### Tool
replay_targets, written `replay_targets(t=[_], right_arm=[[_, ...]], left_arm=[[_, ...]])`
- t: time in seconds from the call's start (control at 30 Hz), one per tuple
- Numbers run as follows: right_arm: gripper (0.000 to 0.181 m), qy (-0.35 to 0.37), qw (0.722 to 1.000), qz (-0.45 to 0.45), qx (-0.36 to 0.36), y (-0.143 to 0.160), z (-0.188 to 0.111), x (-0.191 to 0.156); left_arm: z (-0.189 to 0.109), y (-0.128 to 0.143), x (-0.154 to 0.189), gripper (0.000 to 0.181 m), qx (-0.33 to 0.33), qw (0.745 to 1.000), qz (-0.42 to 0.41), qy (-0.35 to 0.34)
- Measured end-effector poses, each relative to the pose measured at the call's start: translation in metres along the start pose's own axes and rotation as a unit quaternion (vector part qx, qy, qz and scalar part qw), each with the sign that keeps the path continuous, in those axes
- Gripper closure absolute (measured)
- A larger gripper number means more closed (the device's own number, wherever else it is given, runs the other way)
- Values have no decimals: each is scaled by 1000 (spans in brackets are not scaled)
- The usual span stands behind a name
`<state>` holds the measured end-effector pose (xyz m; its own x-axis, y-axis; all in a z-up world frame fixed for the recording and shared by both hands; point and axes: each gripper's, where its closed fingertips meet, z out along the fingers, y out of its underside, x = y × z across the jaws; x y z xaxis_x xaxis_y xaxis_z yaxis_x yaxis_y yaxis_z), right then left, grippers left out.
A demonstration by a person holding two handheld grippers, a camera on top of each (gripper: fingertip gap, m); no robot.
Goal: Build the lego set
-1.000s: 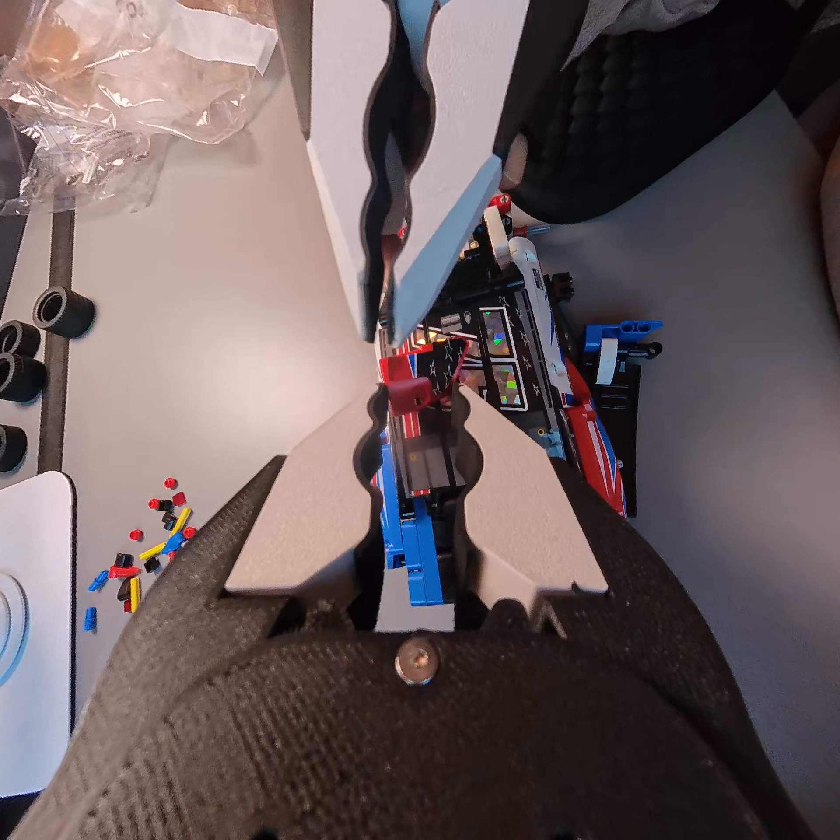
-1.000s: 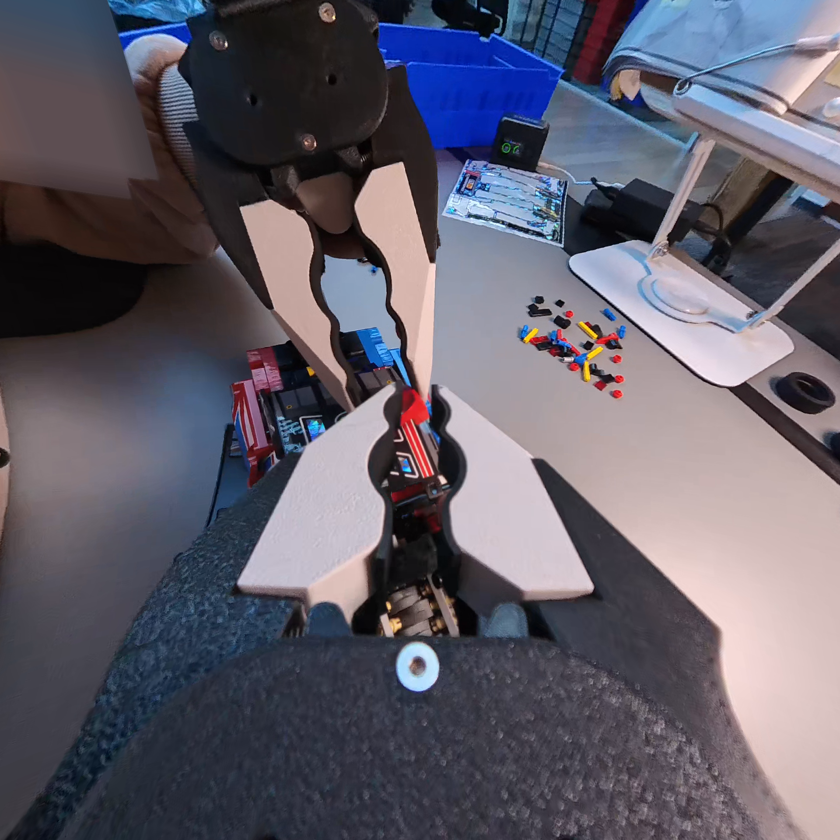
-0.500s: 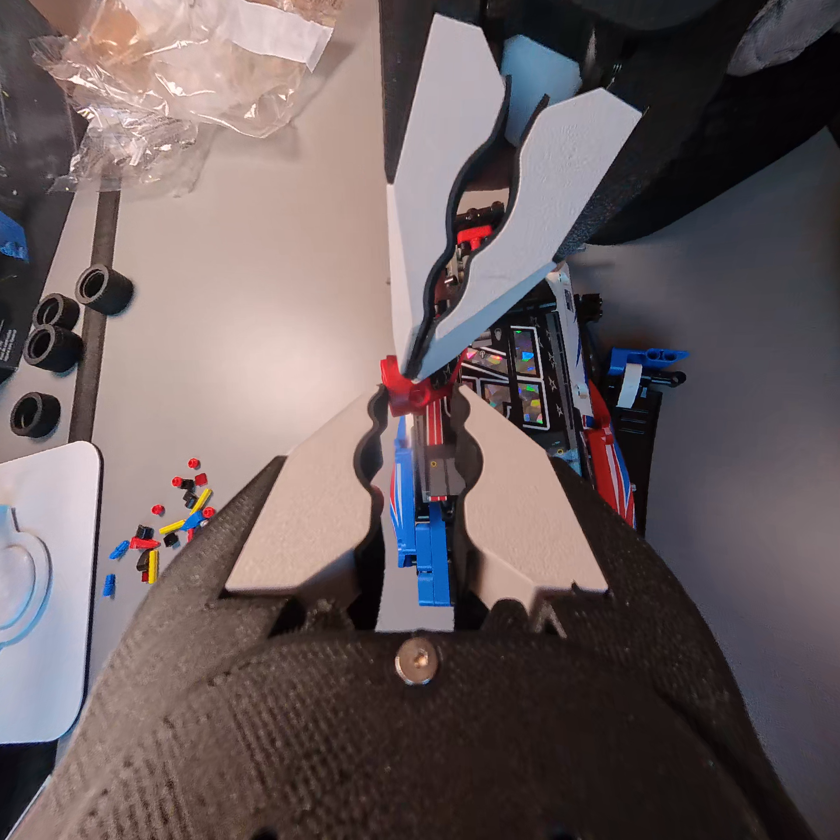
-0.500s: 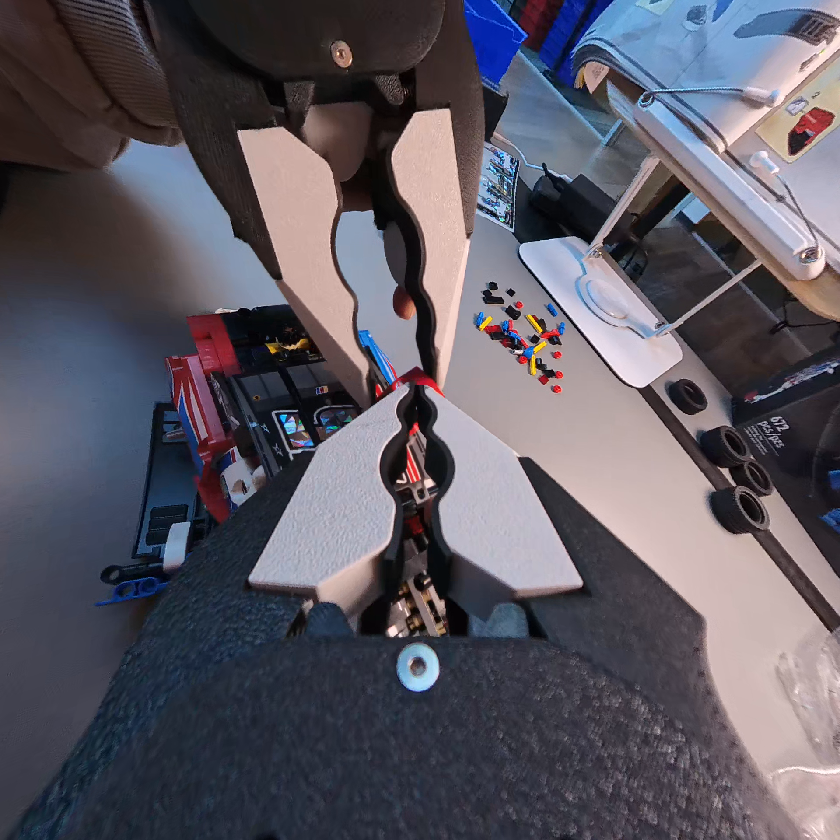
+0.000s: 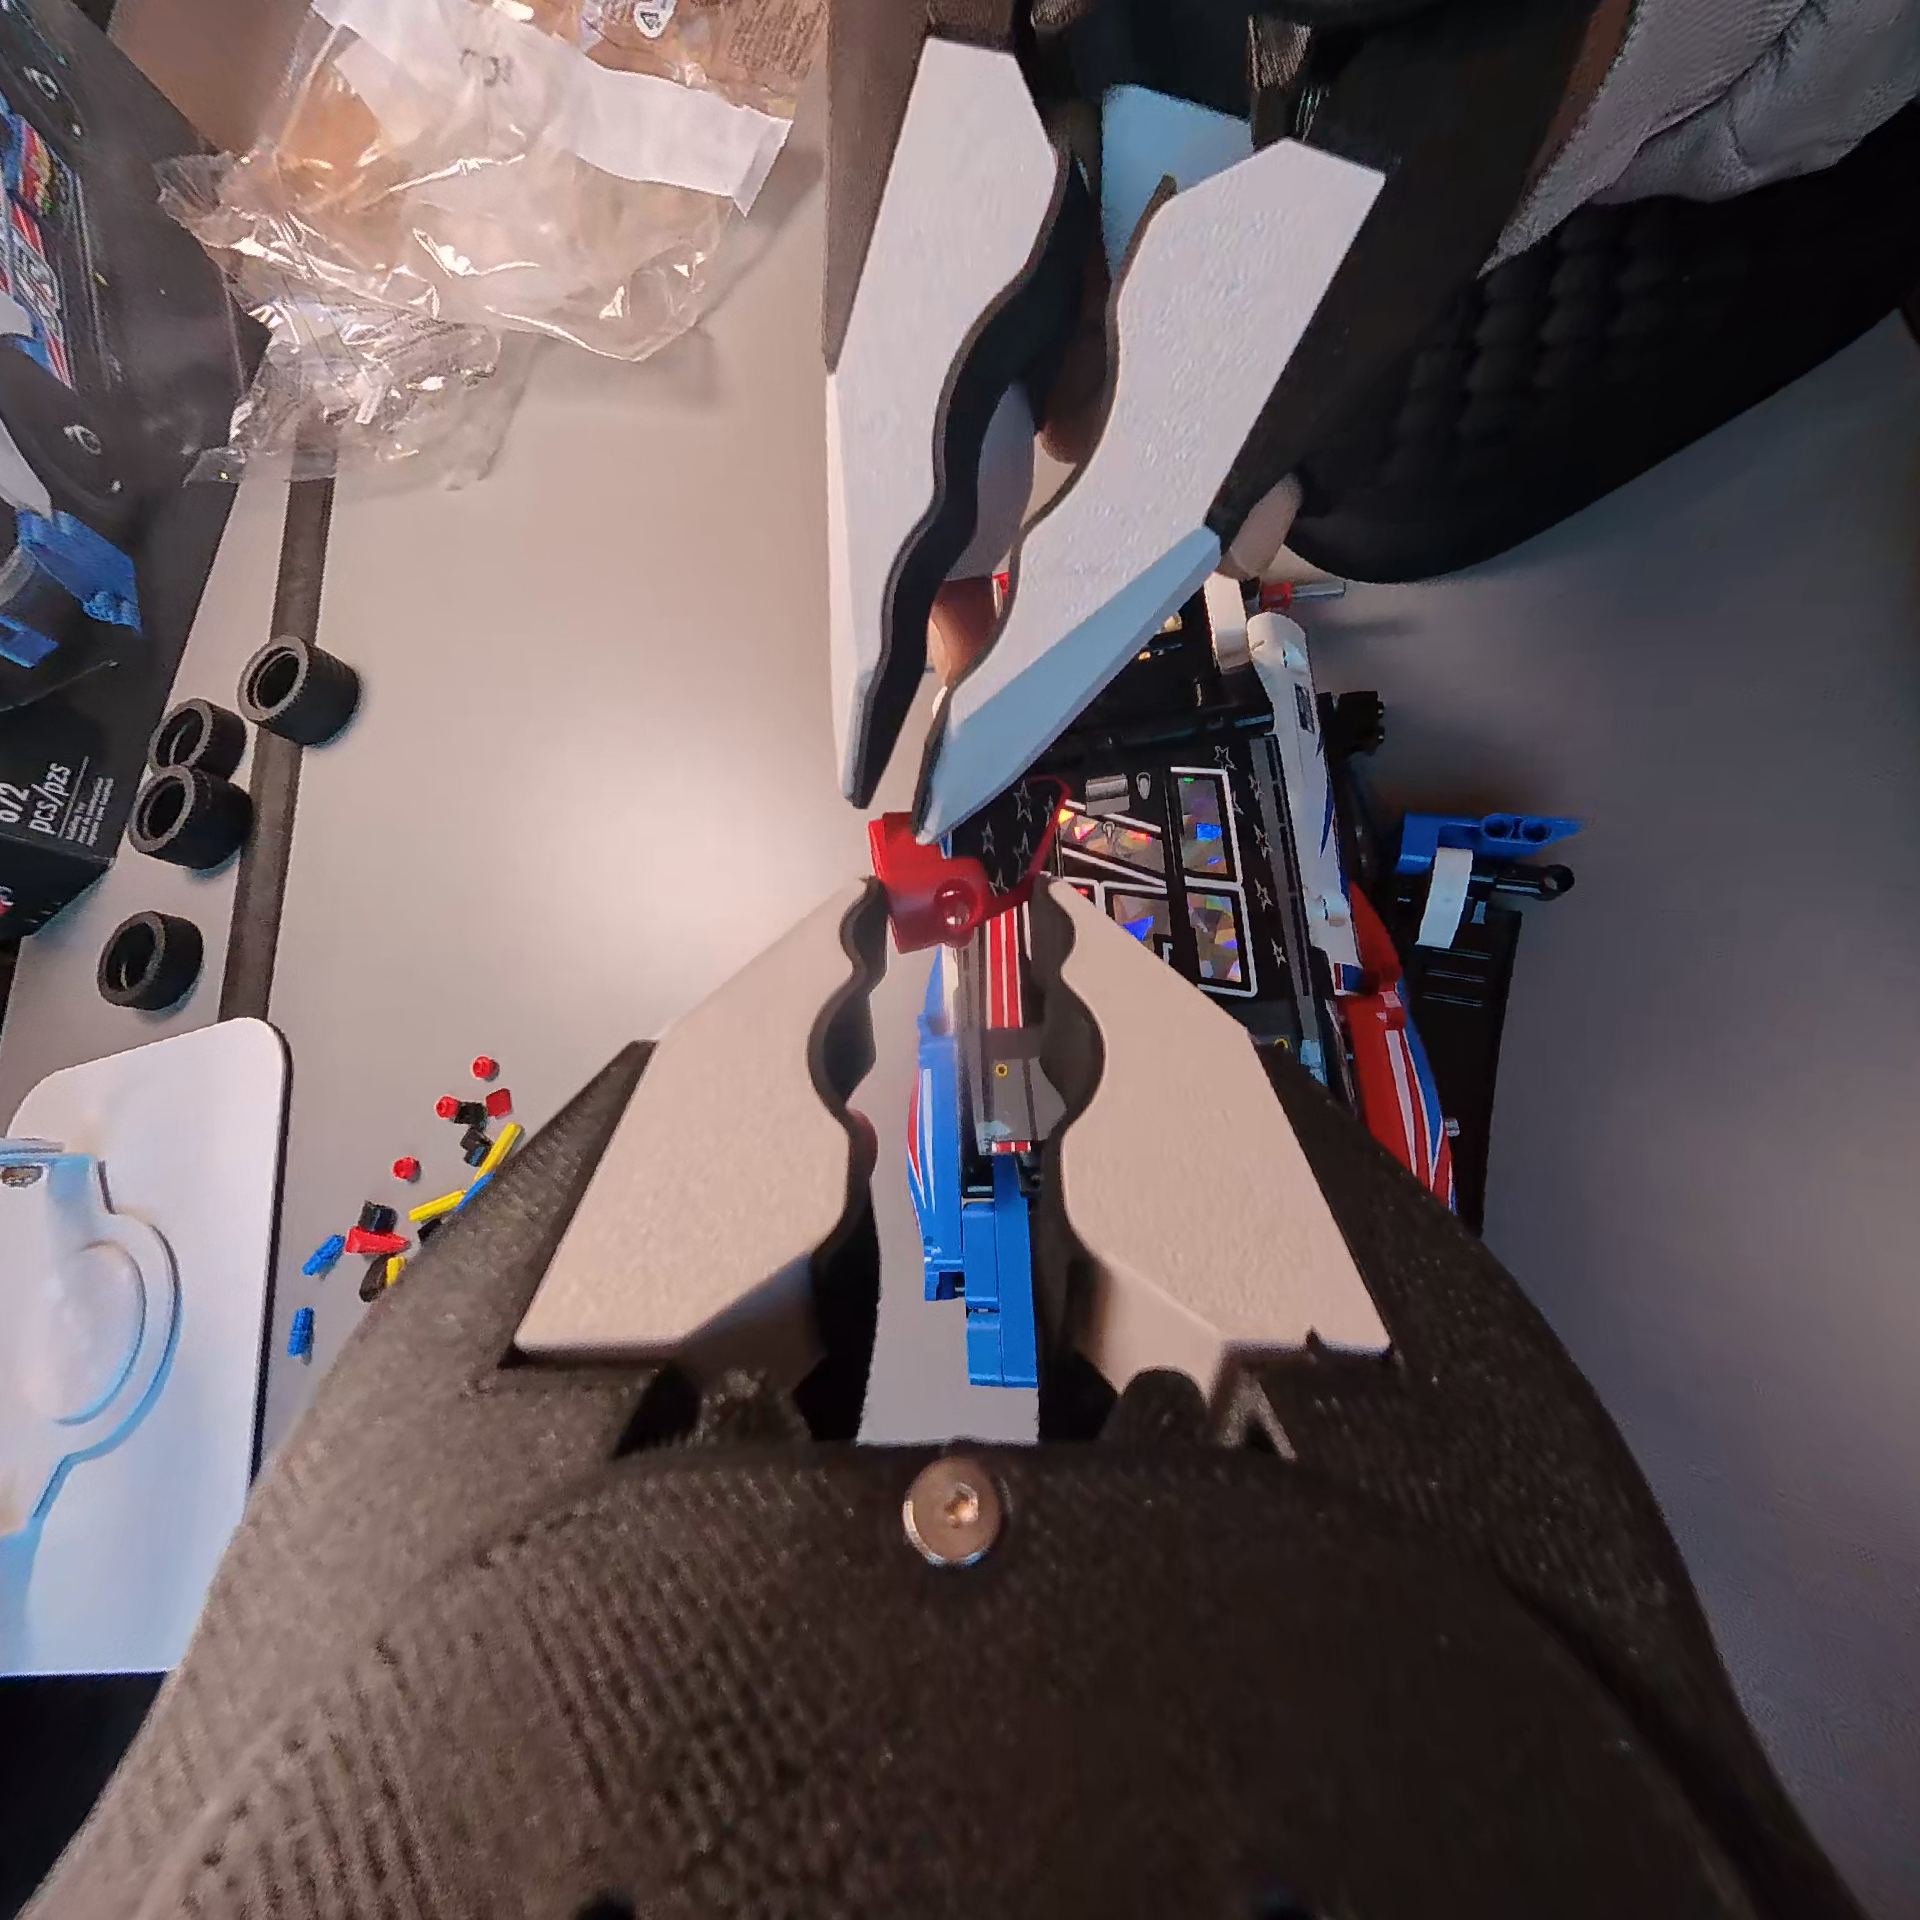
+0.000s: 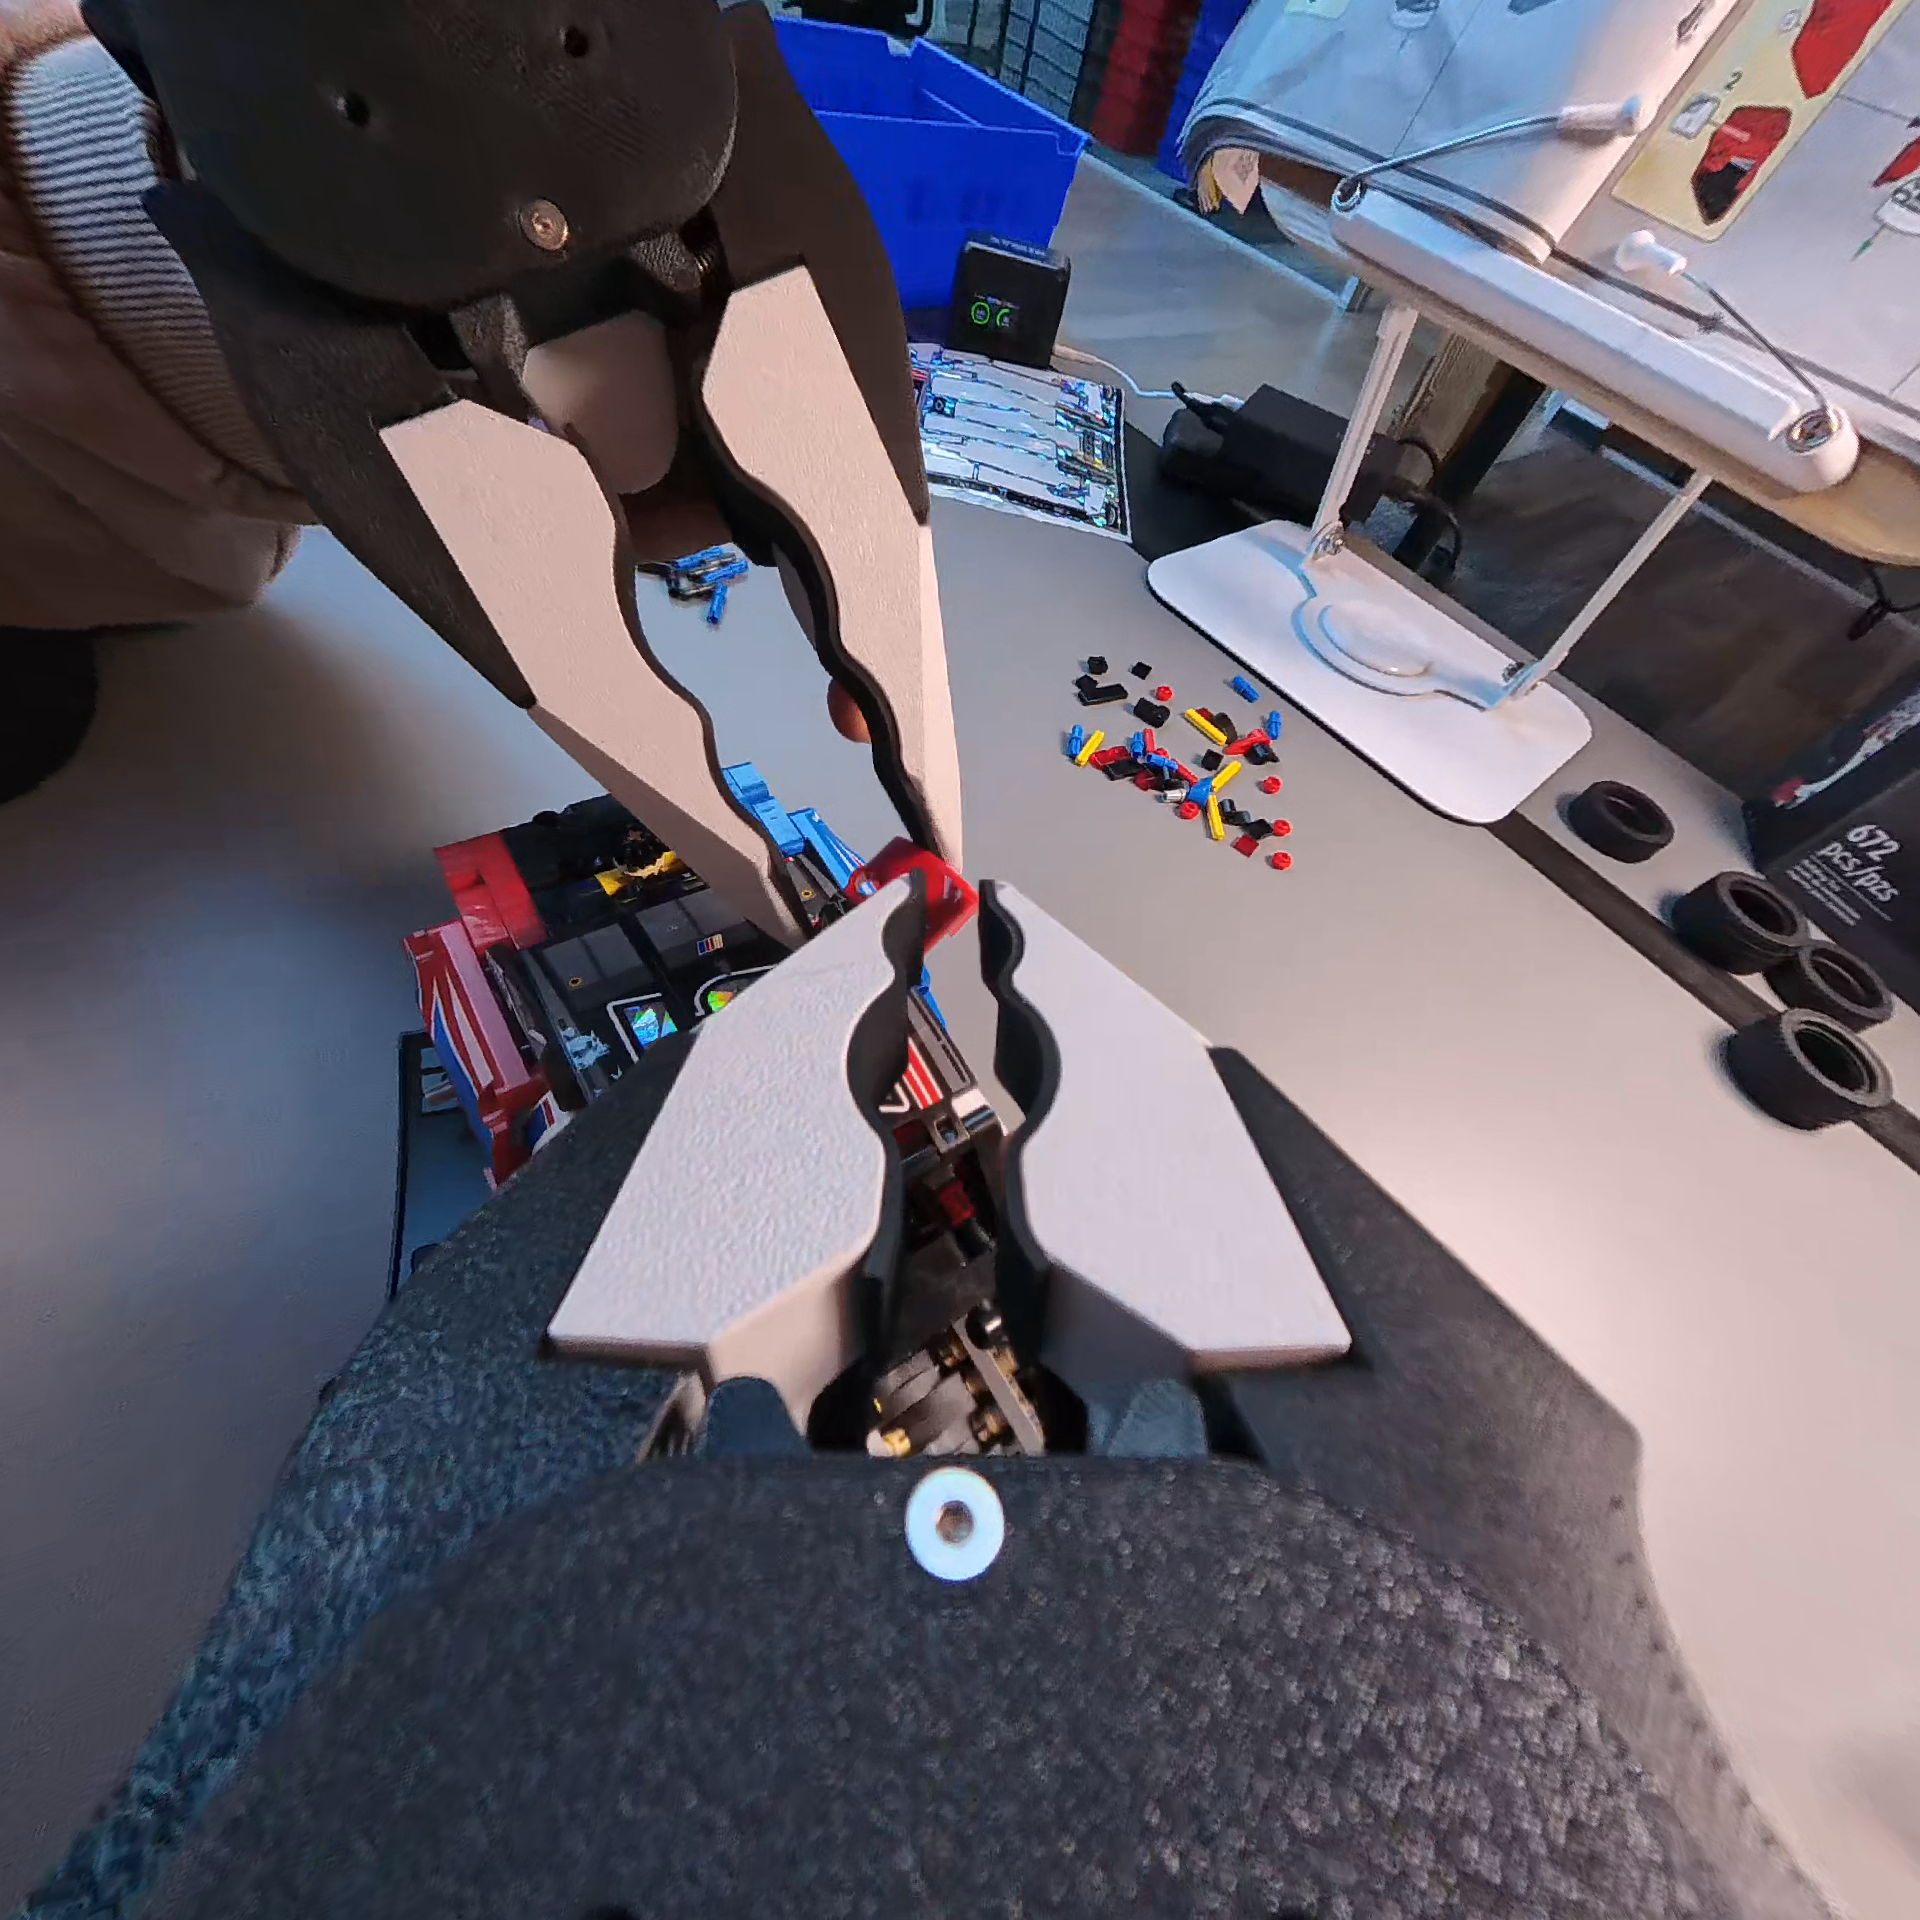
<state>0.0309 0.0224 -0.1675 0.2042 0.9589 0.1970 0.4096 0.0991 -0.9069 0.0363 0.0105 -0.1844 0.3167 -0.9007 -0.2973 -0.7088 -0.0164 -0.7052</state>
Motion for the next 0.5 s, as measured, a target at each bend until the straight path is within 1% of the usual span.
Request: replay_targets(t=[0.1, 0.2, 0.5], right_arm=[[181, 6, 1000, -4, -2, 0, 1, 0], [181, 8, 1000, -6, -5, -1, 1, 0], [181, -32, 999, -28, 6, -4, -5, -11]], left_arm=[[0, 0, -1, 156, -3, 1000, 4, -7], [0, -1, -1, 156, -3, 1000, 8, -11], [0, -4, 3, 156, 2, 1000, 11, -4]])
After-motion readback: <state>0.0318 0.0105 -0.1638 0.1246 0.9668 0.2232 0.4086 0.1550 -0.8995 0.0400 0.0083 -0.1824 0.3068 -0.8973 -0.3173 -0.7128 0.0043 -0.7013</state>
